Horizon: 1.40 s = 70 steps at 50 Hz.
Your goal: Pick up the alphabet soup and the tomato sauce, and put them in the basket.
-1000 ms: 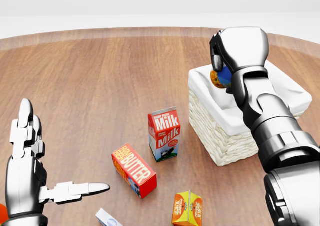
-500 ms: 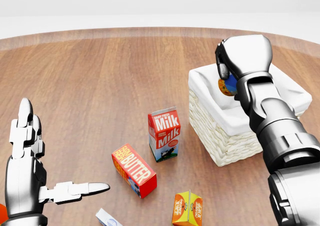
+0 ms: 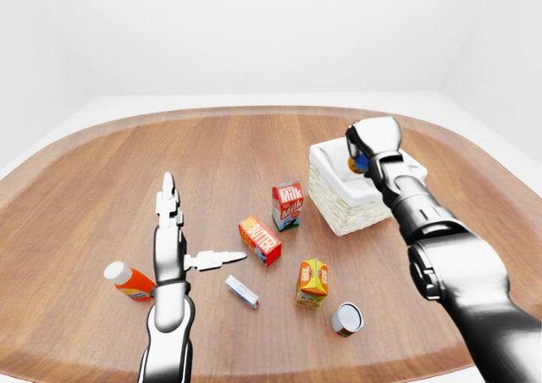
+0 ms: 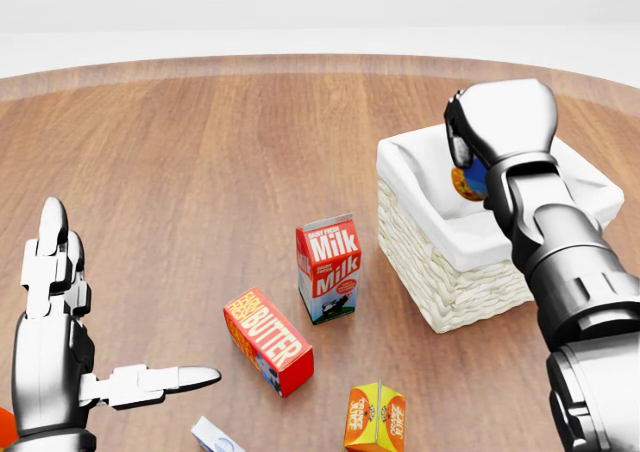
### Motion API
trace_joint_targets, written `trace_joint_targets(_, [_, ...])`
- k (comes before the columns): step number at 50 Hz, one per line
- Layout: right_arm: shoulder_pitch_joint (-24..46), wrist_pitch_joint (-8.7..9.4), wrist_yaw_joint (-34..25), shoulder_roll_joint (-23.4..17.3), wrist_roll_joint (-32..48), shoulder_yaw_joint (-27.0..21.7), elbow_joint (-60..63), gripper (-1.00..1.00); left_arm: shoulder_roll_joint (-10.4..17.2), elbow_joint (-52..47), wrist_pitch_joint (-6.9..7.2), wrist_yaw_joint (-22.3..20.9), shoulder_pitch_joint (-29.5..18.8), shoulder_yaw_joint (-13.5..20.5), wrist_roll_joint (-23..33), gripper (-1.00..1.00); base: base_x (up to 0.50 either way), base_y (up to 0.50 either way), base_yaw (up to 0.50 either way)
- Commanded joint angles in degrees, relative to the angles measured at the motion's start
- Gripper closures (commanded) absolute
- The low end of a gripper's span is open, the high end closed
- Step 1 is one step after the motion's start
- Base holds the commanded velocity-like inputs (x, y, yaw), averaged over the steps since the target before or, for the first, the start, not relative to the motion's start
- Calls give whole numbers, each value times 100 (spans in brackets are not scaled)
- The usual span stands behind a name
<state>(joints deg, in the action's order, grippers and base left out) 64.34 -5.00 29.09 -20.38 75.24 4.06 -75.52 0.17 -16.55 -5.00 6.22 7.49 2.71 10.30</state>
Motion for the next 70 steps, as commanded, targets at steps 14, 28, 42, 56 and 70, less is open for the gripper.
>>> trace_joint_targets(14, [76, 0, 91, -49, 126, -45, 60, 100, 2, -21, 0, 18, -28, 30, -34, -100, 0, 0, 0])
trace_joint_targets(28, [34, 0, 66, -44, 143, -36, 30, -100, 3, -18, 0, 15, -36, 27, -30, -100, 0, 0, 0])
trace_joint_targets(42, [24, 0, 16, -60, 125, -44, 43, -100, 2, 40, 0, 24, -18, 21, -19, -100, 0, 0, 0])
trace_joint_targets(56, [358, 0, -33, -125, 8, -112, 157, -100, 1, 4, 0, 18, -10, 17, -15, -100, 0, 0, 0])
trace_joint_targets(70, [508, 0, 33, -157, -1227, -519, 235, -100, 0, 4, 0, 20, -10, 17, -14, -100, 0, 0, 0])
